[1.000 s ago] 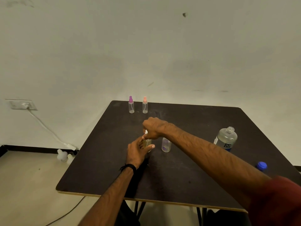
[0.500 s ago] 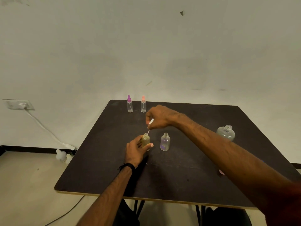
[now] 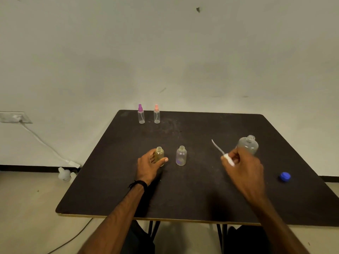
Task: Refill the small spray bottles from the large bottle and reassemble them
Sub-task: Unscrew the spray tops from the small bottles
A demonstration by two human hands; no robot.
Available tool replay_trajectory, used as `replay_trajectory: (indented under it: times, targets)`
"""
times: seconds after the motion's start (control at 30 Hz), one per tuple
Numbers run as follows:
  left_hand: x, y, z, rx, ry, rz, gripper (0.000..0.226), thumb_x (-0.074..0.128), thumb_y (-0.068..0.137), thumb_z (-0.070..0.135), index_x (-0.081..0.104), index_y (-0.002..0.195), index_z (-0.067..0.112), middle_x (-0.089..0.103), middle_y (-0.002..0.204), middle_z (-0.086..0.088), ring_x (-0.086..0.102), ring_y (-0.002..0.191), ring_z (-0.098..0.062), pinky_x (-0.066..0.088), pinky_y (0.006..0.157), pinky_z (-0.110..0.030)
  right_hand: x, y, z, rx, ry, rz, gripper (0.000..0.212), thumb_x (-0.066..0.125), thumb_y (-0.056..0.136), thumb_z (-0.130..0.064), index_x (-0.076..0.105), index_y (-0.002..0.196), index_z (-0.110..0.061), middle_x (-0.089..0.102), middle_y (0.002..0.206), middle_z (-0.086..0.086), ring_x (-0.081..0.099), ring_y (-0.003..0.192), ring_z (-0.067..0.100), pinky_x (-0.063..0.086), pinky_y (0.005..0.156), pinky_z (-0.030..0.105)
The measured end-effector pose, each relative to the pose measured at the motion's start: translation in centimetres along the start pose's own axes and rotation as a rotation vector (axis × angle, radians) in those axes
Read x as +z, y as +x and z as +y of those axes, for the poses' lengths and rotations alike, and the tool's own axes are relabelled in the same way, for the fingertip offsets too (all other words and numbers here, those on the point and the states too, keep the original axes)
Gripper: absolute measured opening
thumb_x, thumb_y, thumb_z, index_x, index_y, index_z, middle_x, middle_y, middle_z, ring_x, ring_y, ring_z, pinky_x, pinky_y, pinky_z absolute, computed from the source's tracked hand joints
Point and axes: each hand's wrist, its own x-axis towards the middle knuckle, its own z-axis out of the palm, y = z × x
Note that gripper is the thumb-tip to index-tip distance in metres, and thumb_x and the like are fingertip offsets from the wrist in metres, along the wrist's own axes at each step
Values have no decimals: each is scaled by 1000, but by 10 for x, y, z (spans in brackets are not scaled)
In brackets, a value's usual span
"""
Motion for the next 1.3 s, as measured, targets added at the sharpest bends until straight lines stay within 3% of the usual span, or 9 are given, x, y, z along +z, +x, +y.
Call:
replay_trajectory:
  times: [0.1,0.23,0.37,0.53,0.77,1.0,1.13,1.3]
  targets:
    - [0,1,-3,8,1,-4,34,87,75,24,70,104,28,73,91,16,68,89,9,54,81,-11,10,-25,32,156,-76,-185,15,69,88,-31,55,95,-28,59,86,-11,54,76,1,41,65,19]
    - [-1,3,-9,9,4,-1,37,88,74,31,70,106,30,75,96,13,71,94,0,57,88,-24,23,-43,55,185,-189,-244,26,70,87,-33,52,105,-26,58,95,-7,54,86,8,41,75,22]
    - [0,4,-10,-3,-6,-2,44,88,73,31,71,113,23,75,101,11,70,99,-4,57,93,-30,29,-45,65,227,-222,-244,25,67,89,-37,50,103,-25,58,92,-6,56,84,9,45,73,23]
    - [0,4,-9,-4,-3,-3,46,88,74,30,71,116,18,75,102,9,70,99,-4,58,94,-31,35,-46,78,311,-257,-272,24,67,88,-38,52,101,-24,59,88,-4,58,79,10,53,74,27]
    - [1,4,-10,-3,-25,-8,47,88,74,27,70,117,20,74,104,10,70,101,-5,57,95,-31,38,-45,78,276,-257,-210,22,67,88,-39,49,90,-26,56,79,-7,55,70,6,47,62,21]
    - [1,3,-7,-8,-29,-12,43,87,74,26,67,112,29,71,99,18,69,98,0,55,91,-23,37,-45,75,261,-253,-182,28,66,86,-47,49,90,-25,56,78,-6,56,69,7,48,63,23]
    - [1,3,-6,-6,-18,-18,49,86,75,26,68,119,20,71,104,14,67,102,-1,54,93,-21,36,-43,73,256,-271,-197,28,66,87,-47,48,90,-25,56,77,-7,54,67,5,45,59,19]
    - [2,2,-5,-7,-10,-8,49,86,76,26,68,121,16,73,106,9,68,101,-1,54,92,-20,35,-42,73,267,-255,-242,29,66,87,-45,50,98,-23,58,84,-6,57,74,8,52,68,24]
